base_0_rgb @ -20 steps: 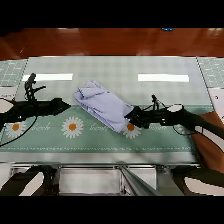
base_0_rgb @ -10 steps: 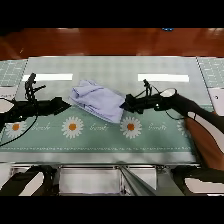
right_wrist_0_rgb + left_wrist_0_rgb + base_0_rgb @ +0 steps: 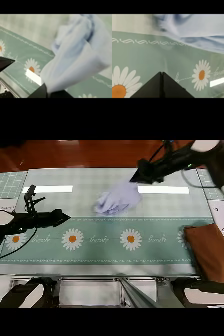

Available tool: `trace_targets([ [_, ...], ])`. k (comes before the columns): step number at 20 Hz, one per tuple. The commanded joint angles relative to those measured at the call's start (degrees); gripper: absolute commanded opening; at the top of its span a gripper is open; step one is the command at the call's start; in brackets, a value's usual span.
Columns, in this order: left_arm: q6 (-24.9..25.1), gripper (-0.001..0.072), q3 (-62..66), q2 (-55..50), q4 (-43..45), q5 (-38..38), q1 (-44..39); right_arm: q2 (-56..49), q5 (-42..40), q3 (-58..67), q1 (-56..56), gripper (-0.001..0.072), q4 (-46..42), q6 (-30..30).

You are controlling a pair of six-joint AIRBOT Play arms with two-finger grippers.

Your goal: Fold the shirts.

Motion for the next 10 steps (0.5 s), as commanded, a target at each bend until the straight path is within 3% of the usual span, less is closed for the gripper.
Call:
trace_targets([
  [1, 0.02, 0.0024, 0.0, 0.0, 0.61, -0.42, 0.04, 0.96, 13.35, 11.82, -7.23, 0.0021, -2.8, 3.34],
  [10, 0.0, 0.0024, 0.0, 0.0, 0.59, -0.42, 0.04, 10.16, 24.87, 14.4, -39.78, 0.0019, -2.56, 3.67],
])
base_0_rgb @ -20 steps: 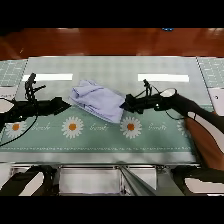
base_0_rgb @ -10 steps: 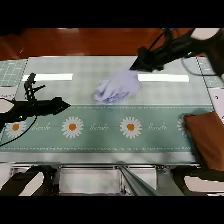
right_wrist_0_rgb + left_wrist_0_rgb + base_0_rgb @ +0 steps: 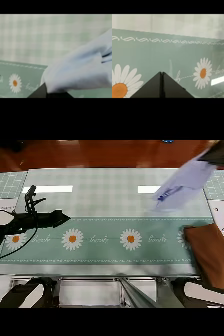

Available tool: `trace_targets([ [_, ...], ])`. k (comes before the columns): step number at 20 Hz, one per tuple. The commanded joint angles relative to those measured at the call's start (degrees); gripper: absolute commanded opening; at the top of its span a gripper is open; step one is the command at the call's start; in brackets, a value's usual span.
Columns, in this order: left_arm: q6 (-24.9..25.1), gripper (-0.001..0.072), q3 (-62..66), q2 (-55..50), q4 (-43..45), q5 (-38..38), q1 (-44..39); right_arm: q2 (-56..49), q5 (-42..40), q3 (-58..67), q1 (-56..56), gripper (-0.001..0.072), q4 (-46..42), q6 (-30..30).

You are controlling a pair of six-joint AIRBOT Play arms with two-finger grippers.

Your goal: Fold the shirts.

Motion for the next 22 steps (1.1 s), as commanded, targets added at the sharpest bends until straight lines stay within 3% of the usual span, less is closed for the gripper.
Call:
trace_targets([
  [1, 0.0, 0.0024, 0.0, 0.0, 0.02, 0.07, 0.04, 3.1, 6.99, 0.63, -13.86, 0.002, -0.02, -1.22],
  [5, 0.0, 0.0024, 0.0, 0.0, 0.0, 0.7, 0.04, 6.91, 7.15, -1.95, -27.04, 0.0019, 0.02, -1.92],
  [9, 0.02, 0.0024, 0.0, 0.0, 0.0, 2.25, 0.04, 14.32, 7.19, -14.82, -35.93, 0.0019, -2.23, -2.97],
  [13, 0.02, 0.0024, 0.0, 0.0, 0.0, 4.52, 0.04, 24.11, 7.19, -33.18, -44.83, 0.0019, -15.52, -5.25],
  [16, 0.0, 0.0024, 0.0, 0.0, 0.0, 6.14, 0.02, 30.91, 7.19, -44.11, -50.29, 0.002, -31.67, -3.39],
  [18, 0.02, 0.0024, 0.0, 0.0, 0.0, 6.99, 0.02, 34.07, 7.19, -48.78, -50.6, 0.0022, -43.25, -1.55],
  [20, 0.02, 0.0024, 0.0, 0.0, 0.0, 8.24, 0.02, 34.77, 7.21, -51.21, -50.6, 0.0028, -47.15, -1.55],
  [22, 0.0, 0.0023, 0.0, -0.02, -0.04, 9.84, 0.0, 33.99, 7.23, -52.54, -50.6, 0.0279, -45.97, -1.55],
])
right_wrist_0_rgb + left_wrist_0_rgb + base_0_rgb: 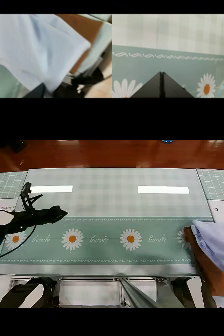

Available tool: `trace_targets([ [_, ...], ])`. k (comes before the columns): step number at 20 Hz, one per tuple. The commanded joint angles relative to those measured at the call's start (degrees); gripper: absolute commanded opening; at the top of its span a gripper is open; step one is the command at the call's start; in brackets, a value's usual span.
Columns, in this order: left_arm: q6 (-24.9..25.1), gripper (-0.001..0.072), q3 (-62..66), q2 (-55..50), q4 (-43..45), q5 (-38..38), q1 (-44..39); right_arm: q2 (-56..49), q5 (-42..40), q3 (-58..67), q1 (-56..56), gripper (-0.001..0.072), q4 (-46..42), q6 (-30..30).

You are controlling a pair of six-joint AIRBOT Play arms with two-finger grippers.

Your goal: Fold the shirts.

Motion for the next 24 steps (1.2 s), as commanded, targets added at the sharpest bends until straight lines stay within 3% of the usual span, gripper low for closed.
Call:
trace_targets([
  [1, 0.0, 0.0024, 0.02, -0.17, -0.81, 3.06, 0.02, 0.39, 1.84, -4.11, -0.76, 0.0303, -5.38, 0.72],
  [5, 1.7, 0.0023, 2.03, -3.23, -5.2, 4.87, 0.0, -2.78, 2.08, -2.84, 3.1, 0.0334, -3.76, 0.28],
  [6, 2.29, 0.0024, 4.17, -4.83, -5.22, 4.66, 0.02, -4.72, 2.05, -1.16, 4.57, 0.0284, -0.76, 0.63],
  [7, 2.86, 0.0023, 7.48, -6.8, -5.2, 3.56, 0.02, -7.54, 1.7, 1.29, 6.51, 0.0111, 5.33, 1.84],
  [8, 3.63, 0.0023, 11.26, -8.61, -5.2, 1.81, 0.02, -10.29, 0.28, 3.61, 9.18, 0.0022, 13.66, 2.25],
  [11, 4.24, 0.0023, 25.16, -14.53, -5.11, -5.42, 0.0, -17.86, -15.78, 7.39, 26.77, 0.0022, 42.27, 0.5],
  [13, 3.41, 0.0023, 32.44, -17.84, -5.09, -9.31, -1.51, -21.42, -29.0, 8.44, 46.53, 0.0022, 47.58, -5.29],
  [15, 3.06, 0.0022, 36.57, -21.11, -0.37, -10.19, -5.03, -27.08, -39.19, 12.04, 64.61, 0.0022, 38.14, -5.92],
  [16, -0.87, 0.0022, 37.94, -23.32, 7.39, -10.34, -7.37, -30.93, -40.11, 15.06, 70.71, 0.0022, 30.12, -3.76],
  [18, -9.44, 0.0023, 39.17, -27.69, 22.29, -13.16, -9.86, -39.21, -35.45, 21.33, 77.7, 0.0022, 14.56, 1.53],
  [19, -13.46, 0.0024, 38.75, -28.96, 25.09, -15.06, -9.75, -42.45, -32.74, 23.04, 79.21, 0.0022, 9.42, 3.34],
  [24, -14.21, 0.0024, 35.52, -29.51, 25.4, -17.18, -8.48, -47.28, -27.12, 23.34, 79.08, 0.0022, 5.18, 4.5],
])
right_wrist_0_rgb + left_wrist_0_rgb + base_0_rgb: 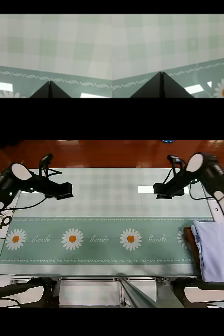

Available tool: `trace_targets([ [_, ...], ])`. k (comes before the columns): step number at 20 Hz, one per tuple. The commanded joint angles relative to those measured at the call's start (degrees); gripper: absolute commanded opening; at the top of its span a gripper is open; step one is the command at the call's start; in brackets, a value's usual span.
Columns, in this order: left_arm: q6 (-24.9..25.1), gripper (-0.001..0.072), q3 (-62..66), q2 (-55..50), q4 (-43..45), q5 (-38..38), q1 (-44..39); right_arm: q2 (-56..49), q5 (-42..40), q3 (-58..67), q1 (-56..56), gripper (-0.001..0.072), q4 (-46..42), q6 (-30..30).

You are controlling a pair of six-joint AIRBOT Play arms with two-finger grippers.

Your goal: Fold the shirts.

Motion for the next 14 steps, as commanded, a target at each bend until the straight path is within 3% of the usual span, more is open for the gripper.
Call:
trace_targets([
  [1, -2.62, 0.0024, -0.39, -1.05, 3.78, -2.86, -0.07, -3.23, 2.29, 1.29, 2.38, 0.0022, -5.79, 1.49],
  [5, -2.43, 0.0024, -0.39, -1.11, 3.76, -3.1, -0.04, -3.23, 6.25, 1.29, 2.43, 0.0022, -6.12, 2.16],
  [14, -2.43, 0.0024, -0.39, -1.11, 3.76, -3.1, -0.04, -3.23, 6.12, 1.29, 2.4, 0.0022, -6.14, 2.14],
])
